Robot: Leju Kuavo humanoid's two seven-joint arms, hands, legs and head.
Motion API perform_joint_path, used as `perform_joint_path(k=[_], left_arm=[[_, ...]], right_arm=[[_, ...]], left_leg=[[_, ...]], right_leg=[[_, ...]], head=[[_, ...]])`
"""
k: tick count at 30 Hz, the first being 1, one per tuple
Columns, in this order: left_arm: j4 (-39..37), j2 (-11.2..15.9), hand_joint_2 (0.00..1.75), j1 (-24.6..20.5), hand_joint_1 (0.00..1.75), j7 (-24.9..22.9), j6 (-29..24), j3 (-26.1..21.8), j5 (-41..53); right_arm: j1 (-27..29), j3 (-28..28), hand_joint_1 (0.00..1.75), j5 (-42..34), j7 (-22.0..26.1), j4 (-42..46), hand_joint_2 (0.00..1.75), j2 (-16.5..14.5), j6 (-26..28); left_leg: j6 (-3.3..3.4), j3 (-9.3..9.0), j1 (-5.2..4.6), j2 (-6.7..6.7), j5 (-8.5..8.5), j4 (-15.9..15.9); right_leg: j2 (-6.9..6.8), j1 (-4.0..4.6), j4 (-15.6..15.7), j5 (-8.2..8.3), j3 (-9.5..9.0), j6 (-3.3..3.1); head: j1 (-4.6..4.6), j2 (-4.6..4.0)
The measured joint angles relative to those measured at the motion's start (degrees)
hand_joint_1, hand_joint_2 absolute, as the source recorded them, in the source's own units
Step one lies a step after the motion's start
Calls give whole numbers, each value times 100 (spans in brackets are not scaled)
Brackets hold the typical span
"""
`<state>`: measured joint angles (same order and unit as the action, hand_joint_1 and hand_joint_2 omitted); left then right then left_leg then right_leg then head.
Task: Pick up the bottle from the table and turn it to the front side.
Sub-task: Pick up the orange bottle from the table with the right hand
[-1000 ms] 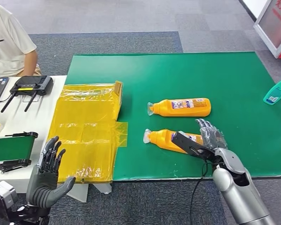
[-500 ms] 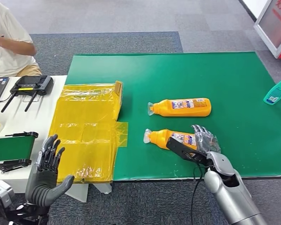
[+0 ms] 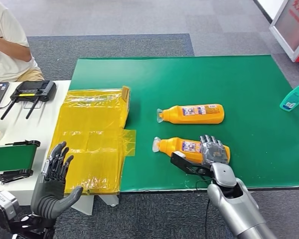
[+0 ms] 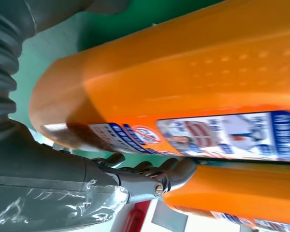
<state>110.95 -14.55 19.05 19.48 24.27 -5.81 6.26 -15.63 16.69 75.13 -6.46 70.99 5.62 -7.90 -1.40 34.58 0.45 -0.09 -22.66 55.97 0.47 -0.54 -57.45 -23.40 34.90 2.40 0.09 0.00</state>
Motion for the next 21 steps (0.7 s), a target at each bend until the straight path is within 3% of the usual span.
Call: perform_joint_path(k=[4, 11, 13, 15, 17, 21], left_arm=[[0, 97, 175, 47, 0, 45, 164, 156, -545], [2, 210, 175, 107, 0, 64, 220, 234, -624], [2, 241, 175, 109, 0, 63, 226, 283, -608], [2, 280, 175, 115, 0, 67, 206, 342, -592], [2, 321, 175, 127, 0, 79, 174, 377, -595], [2, 402, 175, 149, 0, 99, 154, 424, -606]], right_arm=[[-200, 88, 0, 368, 7, -304, 175, -88, 46], [-420, 245, 0, 684, -20, -599, 175, -143, -55], [-516, 294, 68, 734, -7, -718, 175, -153, -183], [-622, 326, 152, 707, 46, -870, 175, -159, -284], [-703, 351, 172, 613, 134, -1025, 175, -158, -356], [-839, 408, 175, 366, 291, -1244, 175, -155, -464]], left_leg=[[0, -3, 0, 0, 0, 0], [1, -10, 0, 0, 3, 0], [1, -16, 0, 0, 3, 0], [2, -24, 0, 0, 3, 0], [3, -28, 0, 0, 4, 0], [3, -31, 0, 0, 11, 0]], right_leg=[[0, 0, 0, 1, -3, -1], [0, 1, 0, 5, -8, -3], [0, 1, 1, 7, -13, -4], [0, 0, 1, 7, -20, -4], [0, 0, 2, 8, -24, -3], [0, -1, 2, 14, -26, -2]], head=[[1, 0], [0, 0], [1, 0], [1, 0], [1, 0], [1, 0]])
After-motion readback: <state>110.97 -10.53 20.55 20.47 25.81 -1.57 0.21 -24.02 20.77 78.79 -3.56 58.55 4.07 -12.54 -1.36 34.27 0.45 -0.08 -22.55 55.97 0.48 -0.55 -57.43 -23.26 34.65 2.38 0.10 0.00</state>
